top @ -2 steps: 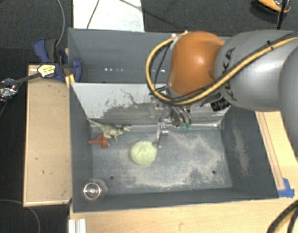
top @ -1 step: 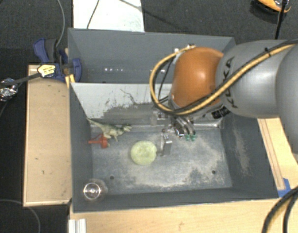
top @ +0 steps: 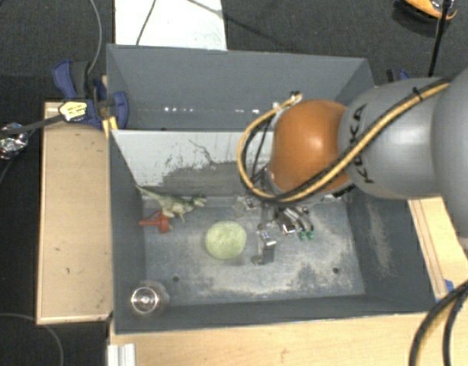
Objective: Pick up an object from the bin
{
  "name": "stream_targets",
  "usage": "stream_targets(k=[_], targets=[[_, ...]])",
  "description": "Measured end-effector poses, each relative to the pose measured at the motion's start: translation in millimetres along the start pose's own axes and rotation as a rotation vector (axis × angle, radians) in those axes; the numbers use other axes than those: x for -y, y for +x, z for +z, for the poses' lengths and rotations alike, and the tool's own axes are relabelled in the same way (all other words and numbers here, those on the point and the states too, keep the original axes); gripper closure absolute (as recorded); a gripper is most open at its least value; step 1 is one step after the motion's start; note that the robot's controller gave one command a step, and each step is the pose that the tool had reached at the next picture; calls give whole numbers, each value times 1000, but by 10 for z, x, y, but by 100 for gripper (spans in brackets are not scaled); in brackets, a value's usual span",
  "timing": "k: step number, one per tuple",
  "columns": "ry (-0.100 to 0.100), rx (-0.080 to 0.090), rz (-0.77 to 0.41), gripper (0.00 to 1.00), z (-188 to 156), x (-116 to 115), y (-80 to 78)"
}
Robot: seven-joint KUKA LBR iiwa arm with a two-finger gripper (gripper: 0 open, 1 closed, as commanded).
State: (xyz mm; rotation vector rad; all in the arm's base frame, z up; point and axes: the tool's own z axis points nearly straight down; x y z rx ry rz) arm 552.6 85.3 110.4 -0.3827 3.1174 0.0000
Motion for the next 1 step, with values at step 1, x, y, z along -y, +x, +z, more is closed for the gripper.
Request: stream_targets(k=[1], targets=[[0, 2, -215, 0, 167, -110, 8]])
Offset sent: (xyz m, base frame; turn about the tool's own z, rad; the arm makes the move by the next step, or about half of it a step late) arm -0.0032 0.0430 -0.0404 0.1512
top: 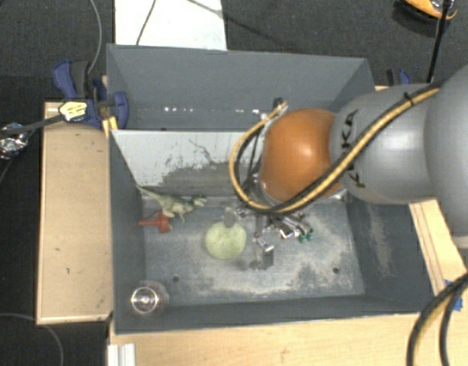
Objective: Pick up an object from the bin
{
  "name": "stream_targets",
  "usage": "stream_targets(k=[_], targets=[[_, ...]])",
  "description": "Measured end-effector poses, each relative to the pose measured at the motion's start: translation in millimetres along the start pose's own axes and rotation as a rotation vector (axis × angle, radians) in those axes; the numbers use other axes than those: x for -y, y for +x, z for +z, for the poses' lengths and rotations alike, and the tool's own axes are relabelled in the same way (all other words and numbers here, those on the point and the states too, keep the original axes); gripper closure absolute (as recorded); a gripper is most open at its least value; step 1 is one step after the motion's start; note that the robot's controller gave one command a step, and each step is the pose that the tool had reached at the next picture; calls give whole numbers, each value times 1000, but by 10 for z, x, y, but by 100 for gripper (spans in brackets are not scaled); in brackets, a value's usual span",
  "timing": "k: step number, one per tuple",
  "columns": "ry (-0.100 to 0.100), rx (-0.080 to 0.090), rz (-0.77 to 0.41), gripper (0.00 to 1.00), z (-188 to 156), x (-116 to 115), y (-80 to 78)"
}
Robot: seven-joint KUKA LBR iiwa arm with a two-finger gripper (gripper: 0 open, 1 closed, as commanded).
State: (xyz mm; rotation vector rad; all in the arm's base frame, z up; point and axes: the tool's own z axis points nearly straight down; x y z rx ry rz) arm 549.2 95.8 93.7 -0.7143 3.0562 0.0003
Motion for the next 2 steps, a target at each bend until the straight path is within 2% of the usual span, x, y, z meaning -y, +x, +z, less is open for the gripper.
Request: stream_targets(k=[1, 2], targets=[[1, 2, 368, 100, 201, -277, -164], [1, 2, 369, 100, 201, -277, -164]])
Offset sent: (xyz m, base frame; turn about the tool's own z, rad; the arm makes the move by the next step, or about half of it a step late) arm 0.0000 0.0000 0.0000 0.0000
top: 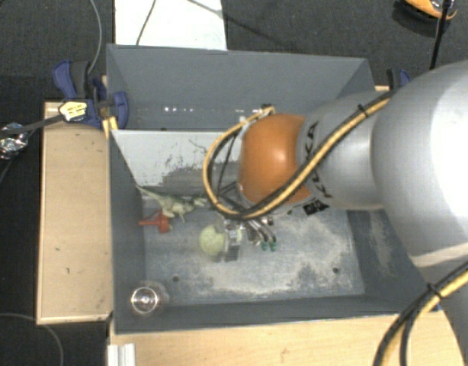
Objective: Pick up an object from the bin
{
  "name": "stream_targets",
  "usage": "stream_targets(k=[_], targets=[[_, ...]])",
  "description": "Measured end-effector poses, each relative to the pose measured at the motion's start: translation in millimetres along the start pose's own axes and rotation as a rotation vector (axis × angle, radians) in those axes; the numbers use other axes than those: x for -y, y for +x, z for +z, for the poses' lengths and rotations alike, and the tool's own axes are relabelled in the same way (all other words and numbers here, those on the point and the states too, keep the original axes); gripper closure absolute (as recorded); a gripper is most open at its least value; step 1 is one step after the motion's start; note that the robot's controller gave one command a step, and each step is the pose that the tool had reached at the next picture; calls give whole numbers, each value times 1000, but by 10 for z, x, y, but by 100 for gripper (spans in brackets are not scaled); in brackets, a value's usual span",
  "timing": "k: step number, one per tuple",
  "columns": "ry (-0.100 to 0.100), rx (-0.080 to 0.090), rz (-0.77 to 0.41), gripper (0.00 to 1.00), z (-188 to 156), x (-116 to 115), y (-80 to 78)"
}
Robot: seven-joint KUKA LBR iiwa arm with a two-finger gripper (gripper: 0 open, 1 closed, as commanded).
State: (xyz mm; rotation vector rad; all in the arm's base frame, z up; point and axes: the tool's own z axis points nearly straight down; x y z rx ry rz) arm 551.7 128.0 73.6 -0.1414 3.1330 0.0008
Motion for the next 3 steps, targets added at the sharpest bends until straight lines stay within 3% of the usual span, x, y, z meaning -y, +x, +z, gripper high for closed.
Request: stream_targets(k=[1, 2, 3], targets=[[-1, 1, -19, 100, -50, 23, -121], [-1, 3, 27, 100, -1000, 13, -275], [-1, 3, 28, 100, -1000, 13, -275]])
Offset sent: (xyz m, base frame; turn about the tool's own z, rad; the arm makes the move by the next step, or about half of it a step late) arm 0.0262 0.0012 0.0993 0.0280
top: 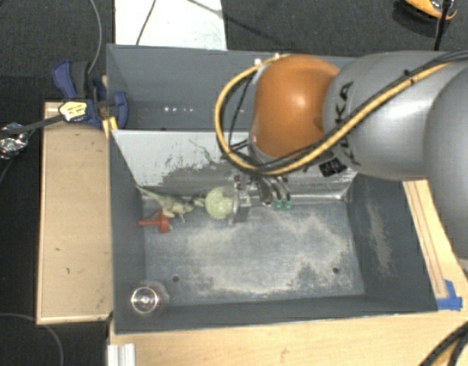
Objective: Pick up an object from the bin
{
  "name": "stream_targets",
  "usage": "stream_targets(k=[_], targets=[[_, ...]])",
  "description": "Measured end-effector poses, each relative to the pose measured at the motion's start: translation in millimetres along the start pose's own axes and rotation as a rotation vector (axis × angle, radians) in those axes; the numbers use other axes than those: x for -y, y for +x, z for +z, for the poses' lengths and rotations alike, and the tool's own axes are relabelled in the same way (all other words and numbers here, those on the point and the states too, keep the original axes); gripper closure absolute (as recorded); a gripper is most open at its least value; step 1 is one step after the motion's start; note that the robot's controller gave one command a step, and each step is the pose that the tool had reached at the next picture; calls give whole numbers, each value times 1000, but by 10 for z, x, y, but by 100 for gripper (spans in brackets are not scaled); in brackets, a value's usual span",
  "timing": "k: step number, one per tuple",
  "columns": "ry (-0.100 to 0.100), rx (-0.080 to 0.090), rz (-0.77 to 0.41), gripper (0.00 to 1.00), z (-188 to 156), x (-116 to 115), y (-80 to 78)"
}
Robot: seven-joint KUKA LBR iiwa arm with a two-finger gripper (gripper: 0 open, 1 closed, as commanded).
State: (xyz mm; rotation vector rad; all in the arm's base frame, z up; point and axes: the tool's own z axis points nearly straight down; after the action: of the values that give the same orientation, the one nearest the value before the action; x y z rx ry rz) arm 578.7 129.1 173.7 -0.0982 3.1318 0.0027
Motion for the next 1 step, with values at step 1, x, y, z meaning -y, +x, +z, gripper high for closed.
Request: stream_targets(k=[1], targets=[[0, 4, -141, 100, 106, 70, 33]])
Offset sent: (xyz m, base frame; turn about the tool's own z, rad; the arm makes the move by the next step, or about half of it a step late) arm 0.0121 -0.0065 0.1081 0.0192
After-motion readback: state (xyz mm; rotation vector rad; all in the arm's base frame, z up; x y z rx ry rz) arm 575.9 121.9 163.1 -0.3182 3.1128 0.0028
